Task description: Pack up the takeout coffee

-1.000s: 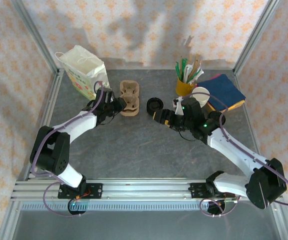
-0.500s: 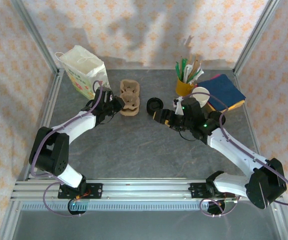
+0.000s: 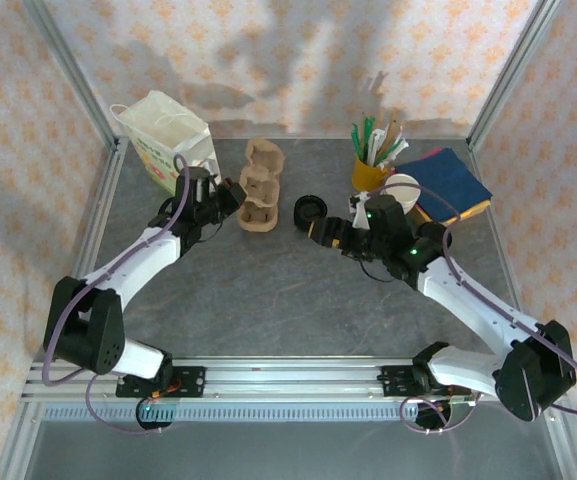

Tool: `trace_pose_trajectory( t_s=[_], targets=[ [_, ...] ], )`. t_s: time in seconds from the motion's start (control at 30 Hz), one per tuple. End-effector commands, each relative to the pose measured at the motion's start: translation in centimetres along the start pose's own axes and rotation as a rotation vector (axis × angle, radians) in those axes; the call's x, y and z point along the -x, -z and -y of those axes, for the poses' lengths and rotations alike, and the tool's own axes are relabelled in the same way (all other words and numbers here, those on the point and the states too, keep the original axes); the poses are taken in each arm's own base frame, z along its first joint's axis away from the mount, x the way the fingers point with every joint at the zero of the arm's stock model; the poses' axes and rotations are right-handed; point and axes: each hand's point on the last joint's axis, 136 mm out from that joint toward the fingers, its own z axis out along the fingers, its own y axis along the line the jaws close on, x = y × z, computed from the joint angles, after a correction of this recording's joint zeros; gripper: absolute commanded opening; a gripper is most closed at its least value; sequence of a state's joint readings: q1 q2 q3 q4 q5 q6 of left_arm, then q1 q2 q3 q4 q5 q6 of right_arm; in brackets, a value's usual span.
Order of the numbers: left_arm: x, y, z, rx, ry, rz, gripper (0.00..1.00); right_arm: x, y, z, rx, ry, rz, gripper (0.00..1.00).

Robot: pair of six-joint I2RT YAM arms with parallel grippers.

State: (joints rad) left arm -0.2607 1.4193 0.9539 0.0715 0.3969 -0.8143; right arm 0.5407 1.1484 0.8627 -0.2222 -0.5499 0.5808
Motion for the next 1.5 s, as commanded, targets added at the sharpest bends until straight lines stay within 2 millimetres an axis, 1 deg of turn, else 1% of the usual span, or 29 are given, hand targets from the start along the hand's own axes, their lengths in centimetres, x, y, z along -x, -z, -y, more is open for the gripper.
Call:
trace_pose_trajectory(
  t_s=[0.0,0.1,0.13,0.2,0.33,0.43,0.53,0.63,0.7,0.77,0.83,0.97,1.1,1.3,1.47],
  targets=[
    [1.3,2.1,2.7,-0.065,-0.043,0.015,0.0,2.2,1.8,-2.7,0.037,0.096,0.078,0.8],
    [1.2,3.6,3.9,-0.083,-0.076,-0.006,0.0,3.1,2.3,-3.6,0.027,0.145,0.088,0.79],
    [0.8,4.0,4.4,-0.095,-0.09,-0.032,0.0,3.4,2.5,-3.9,0.019,0.165,0.088,0.79],
    [0.2,4.8,4.6,-0.078,-0.116,-0.081,0.0,3.9,2.7,-4.6,0.012,0.206,0.082,0.79],
    [-1.8,6.5,5.0,-0.072,-0.177,-0.208,0.0,4.7,3.2,-5.8,0.006,0.289,0.077,0.77],
    [-3.4,8.0,5.5,-0.104,-0.227,-0.292,0.0,5.3,2.8,-6.1,-0.021,0.341,0.056,0.76],
    [-5.0,9.6,6.1,-0.143,-0.266,-0.378,0.0,5.7,2.5,-7.0,-0.038,0.41,0.039,0.75],
    [-6.5,11.1,6.6,-0.188,-0.296,-0.457,0.0,5.5,1.7,-8.0,-0.056,0.5,0.009,0.73],
    [-7.2,12.1,7.3,-0.231,-0.303,-0.491,0.0,5.2,1.1,-8.3,-0.084,0.556,-0.01,0.73],
    [-7.4,12.8,7.8,-0.258,-0.312,-0.499,0.0,4.9,0.4,-8.4,-0.11,0.599,-0.031,0.73],
    [-7.7,13.5,8.3,-0.289,-0.317,-0.506,0.0,4.4,-0.2,-8.1,-0.13,0.62,-0.047,0.73],
    [-8.1,14.3,8.4,-0.308,-0.325,-0.512,0.0,3.5,-1.2,-7.5,-0.172,0.664,-0.064,0.73],
    [-8.3,14.6,8.3,-0.31,-0.333,-0.519,0.0,2.3,-2.0,-7.4,-0.185,0.696,-0.091,0.72],
    [-8.3,14.5,8.3,-0.305,-0.333,-0.524,0.0,1.9,-2.8,-7.9,-0.191,0.718,-0.087,0.69],
    [-8.1,14.5,8.5,-0.309,-0.34,-0.515,0.0,1.5,-3.3,-7.2,-0.225,0.721,-0.105,0.67]
  ],
)
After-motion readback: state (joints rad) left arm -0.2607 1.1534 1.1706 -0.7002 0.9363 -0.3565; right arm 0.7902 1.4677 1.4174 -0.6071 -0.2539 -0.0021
